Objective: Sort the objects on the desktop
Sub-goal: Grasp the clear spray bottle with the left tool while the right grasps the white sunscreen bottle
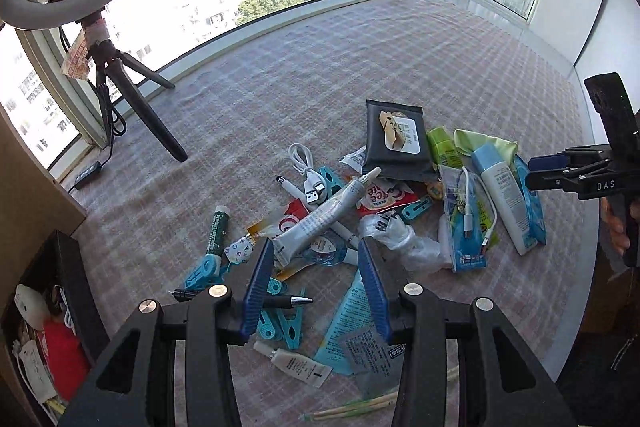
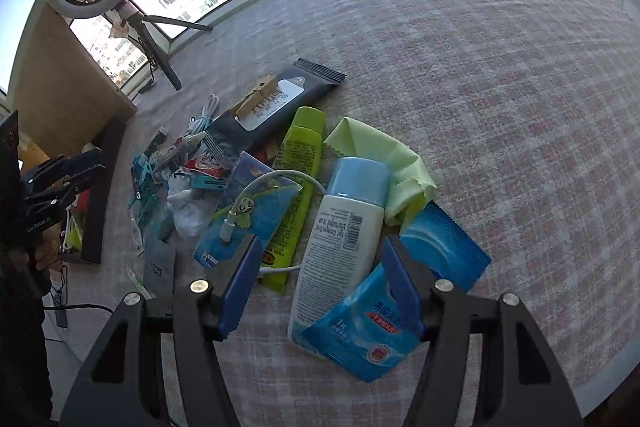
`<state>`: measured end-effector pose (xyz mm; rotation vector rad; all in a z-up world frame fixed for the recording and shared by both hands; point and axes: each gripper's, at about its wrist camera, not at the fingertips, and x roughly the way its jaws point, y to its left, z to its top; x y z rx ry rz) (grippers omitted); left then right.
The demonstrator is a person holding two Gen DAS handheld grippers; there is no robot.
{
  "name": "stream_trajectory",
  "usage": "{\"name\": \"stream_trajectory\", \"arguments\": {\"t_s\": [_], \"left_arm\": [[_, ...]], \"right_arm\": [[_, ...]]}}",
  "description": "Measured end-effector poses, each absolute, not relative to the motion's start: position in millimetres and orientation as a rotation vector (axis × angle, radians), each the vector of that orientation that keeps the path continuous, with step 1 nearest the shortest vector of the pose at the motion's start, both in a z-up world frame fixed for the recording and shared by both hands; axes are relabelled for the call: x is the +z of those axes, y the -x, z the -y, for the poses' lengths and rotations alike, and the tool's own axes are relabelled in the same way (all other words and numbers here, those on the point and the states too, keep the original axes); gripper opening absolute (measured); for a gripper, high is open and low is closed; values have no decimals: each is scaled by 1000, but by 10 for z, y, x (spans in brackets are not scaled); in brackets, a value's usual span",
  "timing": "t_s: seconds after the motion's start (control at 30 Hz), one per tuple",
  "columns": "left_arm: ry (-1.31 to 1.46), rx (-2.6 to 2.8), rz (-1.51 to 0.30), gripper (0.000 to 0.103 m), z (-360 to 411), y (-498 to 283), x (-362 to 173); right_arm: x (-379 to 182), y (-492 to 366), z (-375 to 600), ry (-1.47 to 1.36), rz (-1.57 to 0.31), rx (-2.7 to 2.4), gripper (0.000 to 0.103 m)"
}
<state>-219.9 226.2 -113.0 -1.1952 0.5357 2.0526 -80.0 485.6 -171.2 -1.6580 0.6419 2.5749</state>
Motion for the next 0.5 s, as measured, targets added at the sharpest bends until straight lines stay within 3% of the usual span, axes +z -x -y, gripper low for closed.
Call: {"name": "stream_trajectory", "arguments": {"t_s": [0.27,0.5], "left_arm": [[1172,1899,-741,42,-2685,2347,-1494],[1200,1836,-760,40,-2876,2462,-1739]], "right_arm": [[-1947,981,-4829,1719,-646,2468,61],[-2086,1064,-4757,1737,-595,2464,62]]}}
